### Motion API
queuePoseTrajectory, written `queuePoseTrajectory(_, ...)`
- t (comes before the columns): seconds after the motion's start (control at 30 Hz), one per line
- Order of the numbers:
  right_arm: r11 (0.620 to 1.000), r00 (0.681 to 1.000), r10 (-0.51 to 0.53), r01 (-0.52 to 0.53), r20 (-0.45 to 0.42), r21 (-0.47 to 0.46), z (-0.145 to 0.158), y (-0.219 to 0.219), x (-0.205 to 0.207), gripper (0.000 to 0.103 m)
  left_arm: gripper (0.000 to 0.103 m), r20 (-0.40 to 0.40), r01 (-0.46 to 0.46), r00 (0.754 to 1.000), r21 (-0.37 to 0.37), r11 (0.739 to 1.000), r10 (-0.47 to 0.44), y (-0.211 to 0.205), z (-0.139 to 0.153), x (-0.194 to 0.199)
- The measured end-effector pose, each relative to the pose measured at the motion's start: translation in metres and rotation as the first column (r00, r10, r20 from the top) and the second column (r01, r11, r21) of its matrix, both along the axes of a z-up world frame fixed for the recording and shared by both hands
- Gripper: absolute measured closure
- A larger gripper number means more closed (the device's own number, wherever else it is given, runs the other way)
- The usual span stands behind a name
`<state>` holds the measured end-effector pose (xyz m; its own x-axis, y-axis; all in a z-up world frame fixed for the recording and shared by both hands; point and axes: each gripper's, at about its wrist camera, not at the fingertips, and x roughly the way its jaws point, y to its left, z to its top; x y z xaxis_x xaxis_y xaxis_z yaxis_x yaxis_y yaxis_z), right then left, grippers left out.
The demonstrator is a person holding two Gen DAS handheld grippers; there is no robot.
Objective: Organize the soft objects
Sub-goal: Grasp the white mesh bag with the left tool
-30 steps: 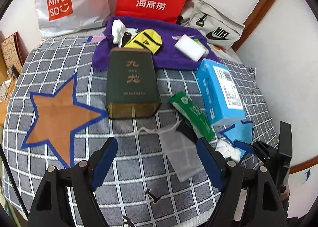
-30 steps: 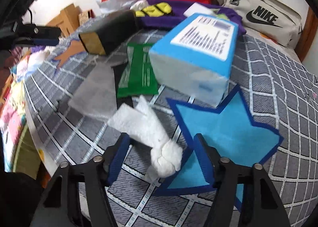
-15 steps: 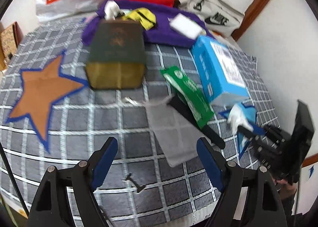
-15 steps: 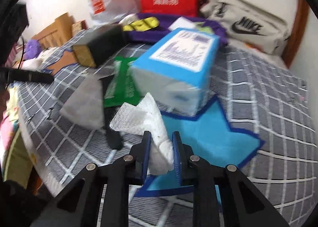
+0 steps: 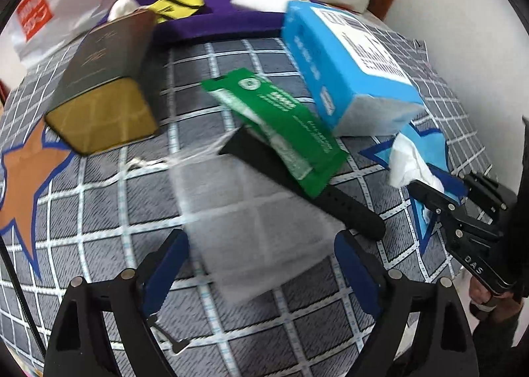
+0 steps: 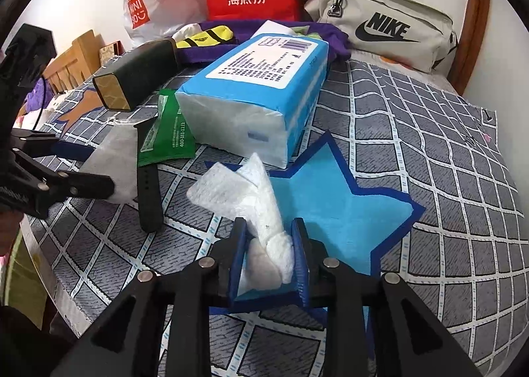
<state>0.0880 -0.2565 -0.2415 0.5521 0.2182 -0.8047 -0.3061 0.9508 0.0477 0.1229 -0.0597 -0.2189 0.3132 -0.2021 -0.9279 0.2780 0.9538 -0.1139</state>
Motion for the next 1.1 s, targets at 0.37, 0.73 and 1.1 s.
queuePoseTrajectory(0.37, 1.0, 0.999, -0.003, 0.003, 0.049, 0.001, -0.003, 0.006, -0.007, 0.058, 0.014, 0.087, 0.023, 0.996, 0.114, 0.993, -0.033, -0.021, -0.004, -0.001)
queuePoseTrajectory(0.73, 0.999, 0.999, -0.036, 0.037, 0.036, -0.014, 0.0, 0.012, -0.007, 0.079, 0.093, 0.07, -0.101, 0.992, -0.022, 0.995, 0.102, 0.038, 0.007, -0.001)
queuePoseTrajectory(1.1, 0.998, 1.0, -0.027, 0.028, -0.017, 0.053, 0.005, 0.018, -0.011, 0.08, 0.093, 0.087, -0.195, 0.976, -0.048, 0.98, 0.198, 0.09, 0.019, -0.029)
